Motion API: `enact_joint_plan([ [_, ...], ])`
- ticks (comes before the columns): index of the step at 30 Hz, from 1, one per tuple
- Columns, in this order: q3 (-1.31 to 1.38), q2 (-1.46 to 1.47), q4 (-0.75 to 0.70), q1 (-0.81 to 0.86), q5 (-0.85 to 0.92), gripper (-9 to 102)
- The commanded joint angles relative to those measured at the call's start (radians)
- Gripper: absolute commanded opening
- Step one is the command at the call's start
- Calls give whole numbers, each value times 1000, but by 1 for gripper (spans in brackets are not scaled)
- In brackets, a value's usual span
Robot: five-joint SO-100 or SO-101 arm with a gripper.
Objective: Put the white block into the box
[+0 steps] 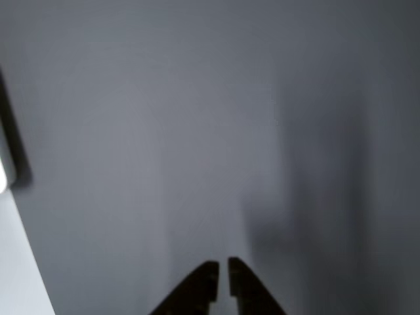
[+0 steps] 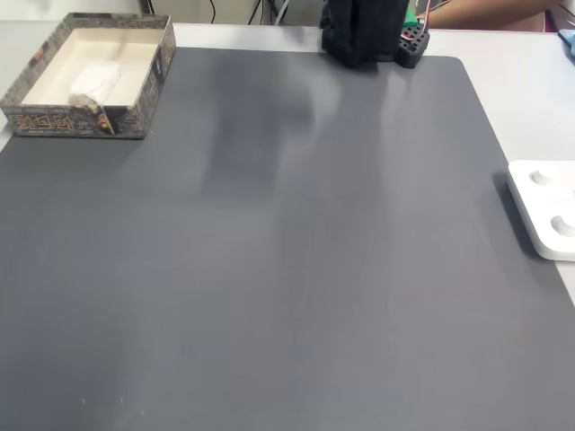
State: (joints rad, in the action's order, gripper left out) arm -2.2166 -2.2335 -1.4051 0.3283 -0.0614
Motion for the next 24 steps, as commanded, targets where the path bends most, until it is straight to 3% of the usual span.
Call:
enact_joint_plan([
  [1,-163,-130,112,-112,112,-2],
  [4,-301,-210,176,-179,219,-2],
  [8,-416,-296,239,-190,233,-2],
  [24,-742,-756,232,-189,230,-2],
])
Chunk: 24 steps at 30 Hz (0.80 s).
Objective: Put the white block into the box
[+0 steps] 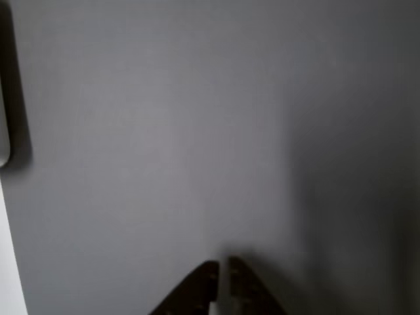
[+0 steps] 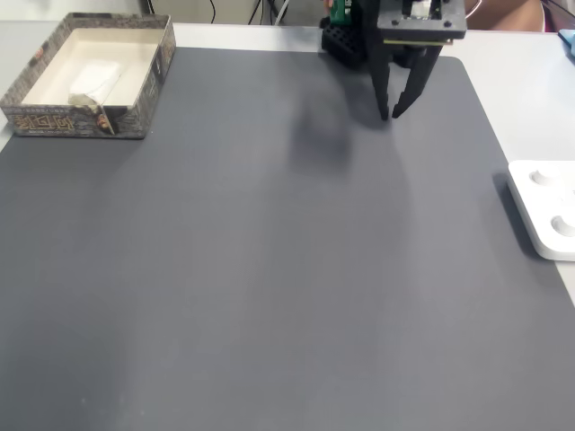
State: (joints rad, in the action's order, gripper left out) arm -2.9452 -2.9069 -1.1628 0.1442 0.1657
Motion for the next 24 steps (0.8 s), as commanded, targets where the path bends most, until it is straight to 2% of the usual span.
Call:
enact_joint_plan([
  [1,-26,-115,-20,-9,6,-2],
  [9,-83,-321,-129,-6,11,-2],
  [24,-147,-416,-138,9,-12,-2],
])
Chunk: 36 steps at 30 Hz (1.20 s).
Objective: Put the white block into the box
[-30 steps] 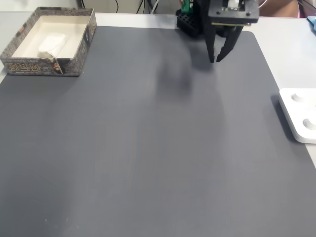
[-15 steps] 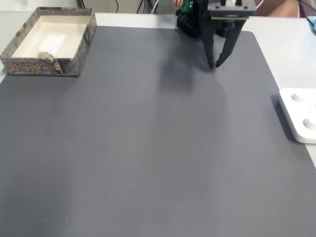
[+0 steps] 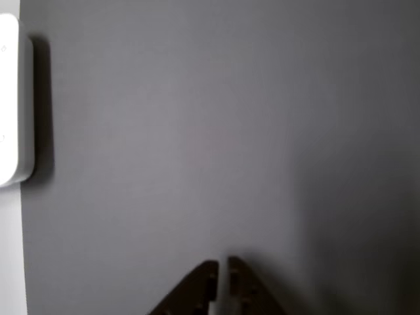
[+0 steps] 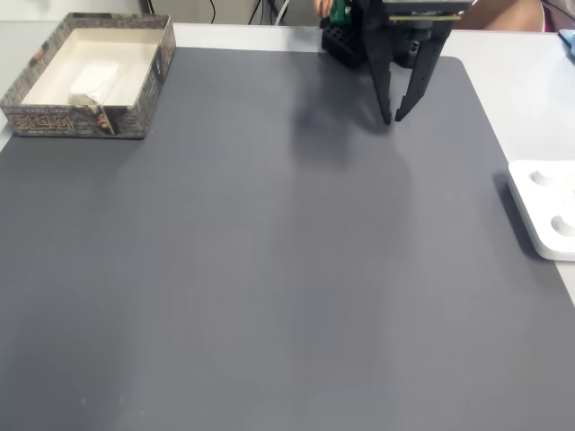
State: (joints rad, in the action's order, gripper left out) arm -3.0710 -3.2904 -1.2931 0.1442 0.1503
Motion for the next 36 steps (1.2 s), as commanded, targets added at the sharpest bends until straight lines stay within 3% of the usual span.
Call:
enact_joint_plan([
  [1,-21,-32,-9,9,2,-2],
  [7,-21,-32,-40,15,-130,-2],
  [36,-21,-34,-40,-23,-115,-2],
])
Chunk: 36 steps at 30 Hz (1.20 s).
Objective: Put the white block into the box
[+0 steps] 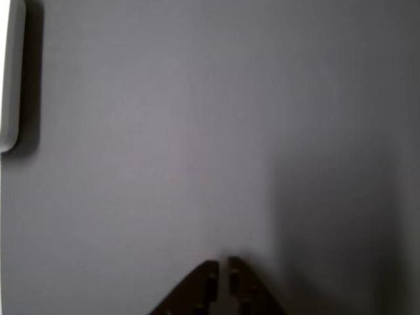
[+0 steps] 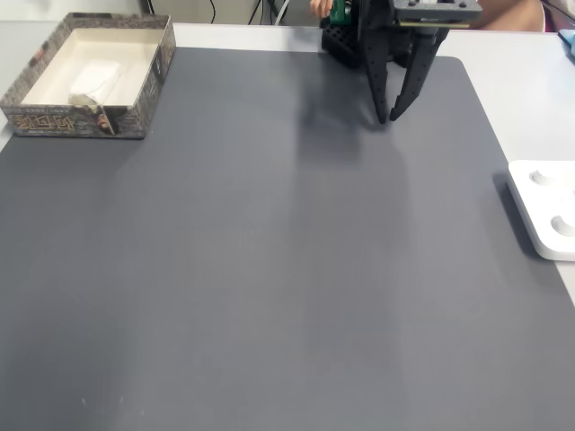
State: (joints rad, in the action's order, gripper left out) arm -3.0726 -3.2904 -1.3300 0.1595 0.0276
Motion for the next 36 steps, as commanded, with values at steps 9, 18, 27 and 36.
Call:
enact_joint_plan([
  [9,-20,-34,-3,-78,8,-2],
  [18,-20,-34,-3,-94,8,-2],
  [27,-20,-34,-3,-107,8,-2],
  [36,-20,-35,-3,-132,8,-2],
])
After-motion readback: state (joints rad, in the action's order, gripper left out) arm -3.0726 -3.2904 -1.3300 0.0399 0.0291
